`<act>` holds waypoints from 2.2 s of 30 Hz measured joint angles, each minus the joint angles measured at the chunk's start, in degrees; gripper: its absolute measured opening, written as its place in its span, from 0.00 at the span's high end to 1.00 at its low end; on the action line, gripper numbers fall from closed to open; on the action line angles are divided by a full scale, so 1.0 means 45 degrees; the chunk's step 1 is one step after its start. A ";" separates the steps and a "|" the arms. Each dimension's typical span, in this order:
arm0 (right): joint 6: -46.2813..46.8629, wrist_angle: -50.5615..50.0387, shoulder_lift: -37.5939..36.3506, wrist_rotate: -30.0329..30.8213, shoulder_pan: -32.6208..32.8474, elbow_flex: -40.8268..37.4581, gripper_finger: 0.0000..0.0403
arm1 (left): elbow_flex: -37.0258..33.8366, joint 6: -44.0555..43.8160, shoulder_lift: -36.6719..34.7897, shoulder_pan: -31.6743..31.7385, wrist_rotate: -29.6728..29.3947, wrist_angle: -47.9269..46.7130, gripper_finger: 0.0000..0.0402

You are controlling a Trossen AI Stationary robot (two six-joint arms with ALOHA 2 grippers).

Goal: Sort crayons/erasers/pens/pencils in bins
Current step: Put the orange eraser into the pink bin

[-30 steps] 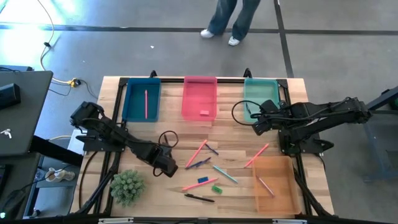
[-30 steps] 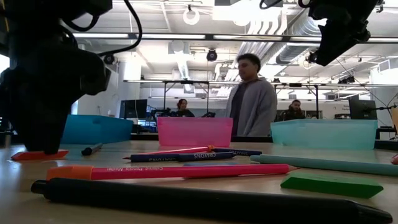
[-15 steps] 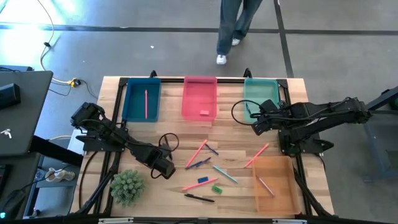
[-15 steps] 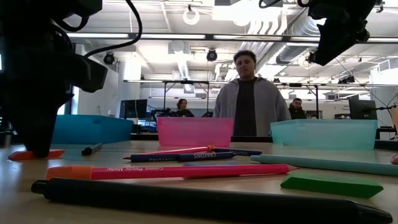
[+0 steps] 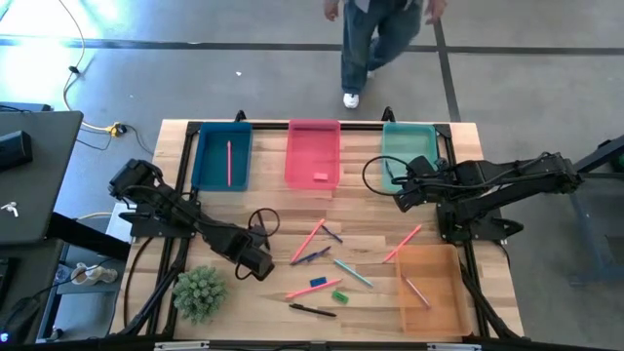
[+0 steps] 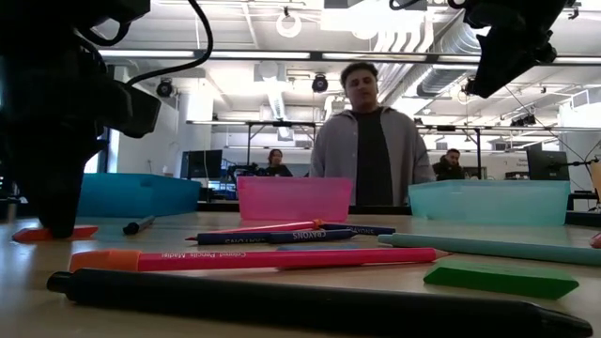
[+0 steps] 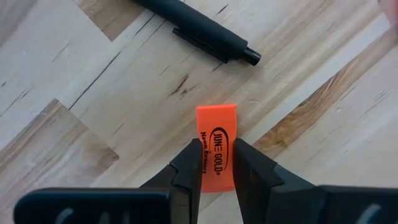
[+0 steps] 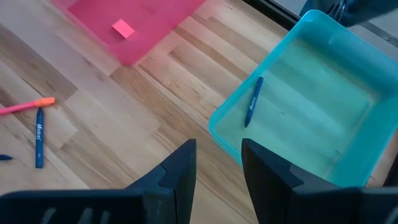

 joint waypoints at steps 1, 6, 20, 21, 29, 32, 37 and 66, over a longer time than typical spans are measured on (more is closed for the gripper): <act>0.0000 0.0016 -0.0001 0.0000 0.0000 0.0000 0.71 | -0.0015 0.0038 -0.0089 0.0039 -0.0082 0.0030 0.85; 0.0000 0.0023 -0.0004 0.0000 0.0000 0.0000 0.71 | -0.0020 0.0156 -0.0785 0.0490 -0.0976 0.0560 0.85; 0.0000 0.1042 -0.0003 0.0012 0.0001 0.0000 0.71 | 0.0034 0.5062 -0.3368 0.4194 -0.2476 0.3981 0.85; 0.0001 0.1161 -0.0003 0.0046 0.0000 0.0000 0.71 | 0.0034 0.5583 -0.3478 0.4524 -0.2460 0.4219 0.85; 0.1273 0.1446 0.0001 0.0991 0.0002 0.0000 0.71 | 0.0053 0.9231 -0.3607 0.7272 -0.0974 0.6405 0.84; 0.1986 0.1446 0.0006 0.1544 0.0005 0.0000 0.71 | 0.0053 1.0309 -0.3479 0.8128 -0.0519 0.6940 0.85; 0.2803 0.1470 0.0006 0.2545 -0.0049 0.0000 0.71 | 0.0058 1.1566 -0.3164 0.9516 0.0132 0.7882 0.84; -0.8578 0.5528 0.0006 -0.0857 -0.7153 0.0000 0.71 | 0.3055 1.1222 0.0896 1.2781 0.1777 0.7929 0.84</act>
